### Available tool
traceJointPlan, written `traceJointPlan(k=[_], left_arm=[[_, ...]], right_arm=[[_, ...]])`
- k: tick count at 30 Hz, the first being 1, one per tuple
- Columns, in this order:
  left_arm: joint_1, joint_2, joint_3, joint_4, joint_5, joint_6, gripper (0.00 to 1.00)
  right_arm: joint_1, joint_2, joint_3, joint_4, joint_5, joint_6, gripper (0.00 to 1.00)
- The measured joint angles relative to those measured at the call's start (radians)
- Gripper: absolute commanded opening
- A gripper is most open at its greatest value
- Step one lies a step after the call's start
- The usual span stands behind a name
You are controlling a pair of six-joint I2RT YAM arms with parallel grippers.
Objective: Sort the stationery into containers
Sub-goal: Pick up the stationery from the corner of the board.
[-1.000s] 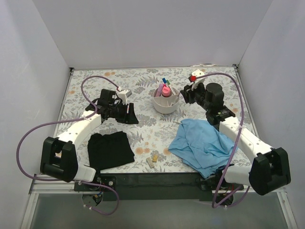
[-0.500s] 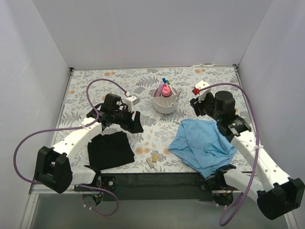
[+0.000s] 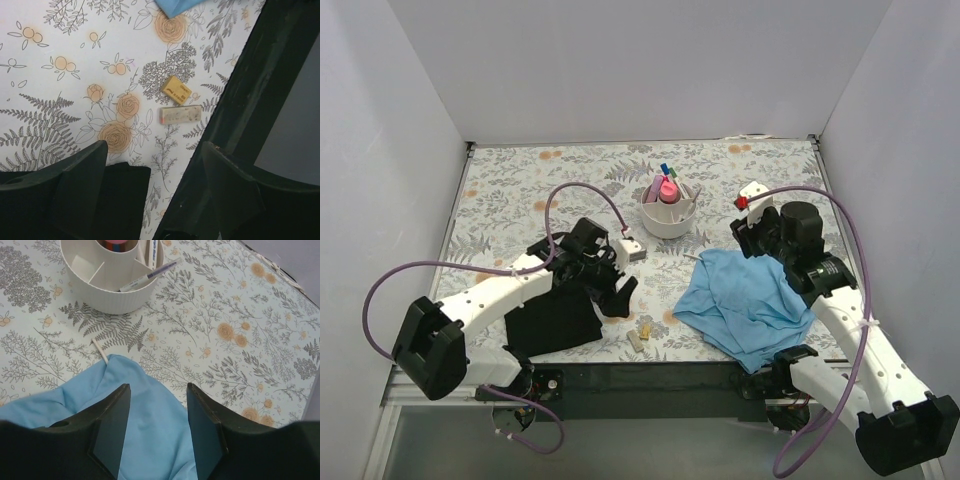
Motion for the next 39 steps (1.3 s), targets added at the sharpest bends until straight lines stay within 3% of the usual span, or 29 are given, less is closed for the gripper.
traceJointPlan(k=[11, 16, 35, 39], left_arm=[[-0.161, 0.121, -0.063, 0.164, -0.249, -0.032, 0.8], [-0.184, 0.164, -0.064, 0.233, -0.308, -0.047, 0.75], [-0.291, 0.253, -0.07, 0.266, -0.223, -0.098, 0.72], [-0.313, 0.266, -0.068, 0.283, -0.22, -0.111, 0.66]], right_arm=[[-0.001, -0.043, -0.068, -0.006, -0.023, -0.012, 0.57], [-0.001, -0.07, -0.079, -0.005, -0.023, -0.011, 0.58], [-0.002, -0.09, -0.111, -0.005, -0.019, -0.009, 0.58], [-0.002, -0.096, -0.127, -0.003, -0.013, -0.009, 0.57]])
